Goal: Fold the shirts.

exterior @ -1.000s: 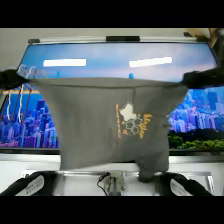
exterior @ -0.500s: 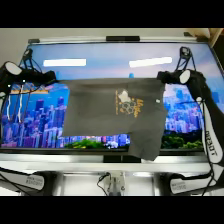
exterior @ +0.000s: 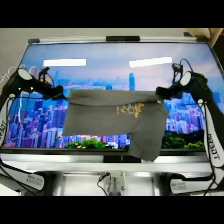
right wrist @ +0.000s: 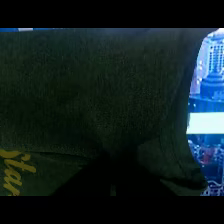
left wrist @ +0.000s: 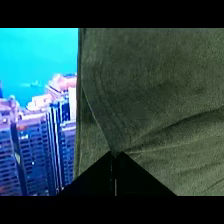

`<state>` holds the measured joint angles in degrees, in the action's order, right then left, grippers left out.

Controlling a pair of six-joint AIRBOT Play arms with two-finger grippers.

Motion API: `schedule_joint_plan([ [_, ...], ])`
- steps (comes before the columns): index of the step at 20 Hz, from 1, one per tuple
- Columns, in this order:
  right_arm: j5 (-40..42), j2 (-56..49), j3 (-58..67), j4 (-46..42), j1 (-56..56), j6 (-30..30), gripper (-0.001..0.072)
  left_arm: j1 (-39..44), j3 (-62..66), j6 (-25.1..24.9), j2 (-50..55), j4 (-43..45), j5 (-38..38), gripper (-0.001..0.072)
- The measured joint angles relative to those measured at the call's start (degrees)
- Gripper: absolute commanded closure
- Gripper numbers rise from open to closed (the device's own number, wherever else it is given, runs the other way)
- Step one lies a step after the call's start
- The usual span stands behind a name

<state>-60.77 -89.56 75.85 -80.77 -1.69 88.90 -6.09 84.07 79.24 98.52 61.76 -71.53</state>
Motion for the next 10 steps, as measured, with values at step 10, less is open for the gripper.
schedule_joint_plan([
  [10,-0.7,-0.2,-3.8,-1.6,0.0,3.1,0.0641,-0.7,-4.6,0.5,0.9,-2.0,-1.9,0.0669],
])
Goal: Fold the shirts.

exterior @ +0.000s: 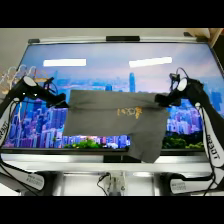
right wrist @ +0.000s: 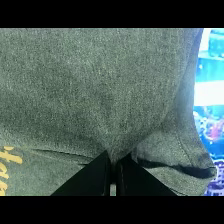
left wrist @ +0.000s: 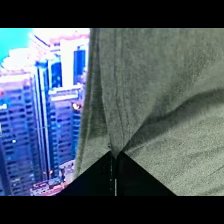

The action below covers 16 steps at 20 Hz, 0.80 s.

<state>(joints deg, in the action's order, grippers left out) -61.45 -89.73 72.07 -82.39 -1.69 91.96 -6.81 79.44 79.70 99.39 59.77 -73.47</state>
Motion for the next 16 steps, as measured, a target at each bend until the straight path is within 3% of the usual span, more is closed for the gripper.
schedule_joint_plan([
  [4,0.5,-1.5,-0.1,-1.6,0.0,1.6,0.0620,-0.8,0.3,0.0,0.4,-0.5,0.4,0.0667],
  [5,0.6,-2.0,-0.2,-1.6,0.0,1.9,0.0476,-0.7,0.3,0.0,0.7,-0.7,0.7,0.0627],
  [6,0.7,-2.3,-0.2,-1.6,0.0,2.2,0.0275,-0.5,0.3,0.0,0.9,-0.9,0.7,0.0425],
  [7,0.6,-2.4,0.0,-1.6,0.0,2.3,0.0244,-0.5,0.4,0.0,1.0,-1.2,0.7,0.0249],
  [11,-3.6,1.3,2.9,-4.2,-0.1,-0.6,0.0244,-2.5,2.9,0.0,0.7,-1.7,-5.0,0.0248],
  [16,-16.2,9.2,3.8,-10.1,-6.4,-5.7,0.0244,-8.9,-2.3,1.2,-6.1,1.6,-13.4,0.0246],
])
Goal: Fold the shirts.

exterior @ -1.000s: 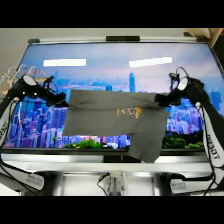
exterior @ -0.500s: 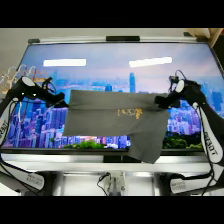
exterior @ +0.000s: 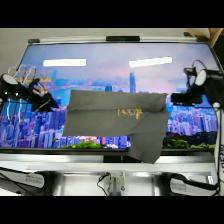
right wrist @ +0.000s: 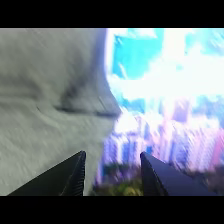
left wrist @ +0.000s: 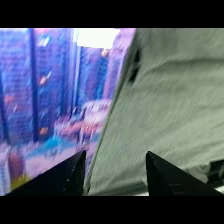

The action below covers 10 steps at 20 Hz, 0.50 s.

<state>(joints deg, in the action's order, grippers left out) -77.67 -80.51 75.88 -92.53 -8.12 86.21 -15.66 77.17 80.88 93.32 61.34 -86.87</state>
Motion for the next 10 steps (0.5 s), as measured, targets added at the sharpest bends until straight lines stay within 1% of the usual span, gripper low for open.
schedule_joint_plan([
  [2,-3.9,3.0,-1.6,0.8,-4.2,-1.2,0.0244,-1.2,-9.2,-1.1,-4.8,0.2,0.7,0.0246],
  [4,-6.1,5.9,-3.7,3.5,-7.6,-1.8,0.0244,-1.9,-19.3,-2.5,-9.1,0.4,4.4,0.0246],
  [6,-7.4,8.1,-5.2,6.2,-9.7,-2.5,0.0244,-2.2,-27.5,-4.6,-12.0,-1.6,8.6,0.0246],
  [10,-8.5,10.4,-6.4,8.7,-11.5,-3.1,0.0244,-2.2,-35.7,-8.0,-14.4,-7.9,15.2,0.0249],
])
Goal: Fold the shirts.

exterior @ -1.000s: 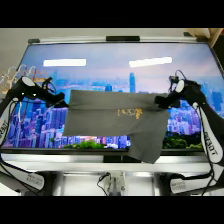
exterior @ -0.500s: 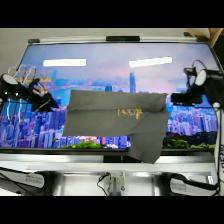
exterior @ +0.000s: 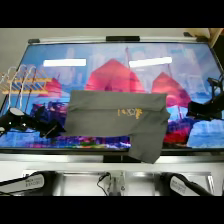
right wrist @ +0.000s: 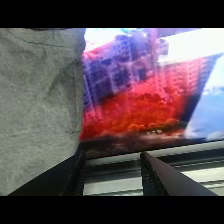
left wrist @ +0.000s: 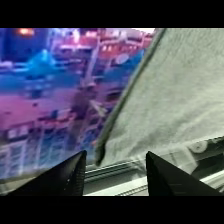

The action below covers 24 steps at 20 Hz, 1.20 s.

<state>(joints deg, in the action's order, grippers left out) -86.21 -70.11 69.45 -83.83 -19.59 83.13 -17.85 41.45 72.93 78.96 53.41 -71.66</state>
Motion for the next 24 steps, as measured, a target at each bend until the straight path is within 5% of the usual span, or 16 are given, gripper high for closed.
schedule_joint_plan([
  [1,-0.2,0.3,-0.1,0.3,-0.2,-0.1,0.0244,0.4,-1.0,-0.4,-0.2,-1.7,1.4,0.0252],
  [2,-0.6,0.4,-0.2,0.3,-0.4,-0.3,0.0244,1.0,-1.6,-0.7,-0.3,-3.0,2.8,0.0386],
  [3,-0.7,0.6,-0.3,0.5,-0.5,-0.3,0.0244,1.7,-2.1,-0.8,-0.3,-3.4,4.4,0.0614],
  [4,-0.9,0.7,-0.7,0.7,-0.5,-0.3,0.0244,2.4,-2.4,-0.9,-0.2,-3.5,6.4,0.0668],
  [10,0.6,6.2,-18.1,4.8,-2.2,-4.2,0.0243,3.7,-3.0,-1.6,-1.3,-5.0,8.6,0.0668],
  [21,19.1,9.9,-43.0,19.8,-2.7,-8.8,0.0280,3.6,-2.6,-2.8,-4.5,-5.9,5.7,0.0668],
  [24,21.6,9.6,-43.9,20.6,-2.7,-9.4,0.0509,3.6,-2.6,-2.8,-4.7,-5.9,5.7,0.0668],
])
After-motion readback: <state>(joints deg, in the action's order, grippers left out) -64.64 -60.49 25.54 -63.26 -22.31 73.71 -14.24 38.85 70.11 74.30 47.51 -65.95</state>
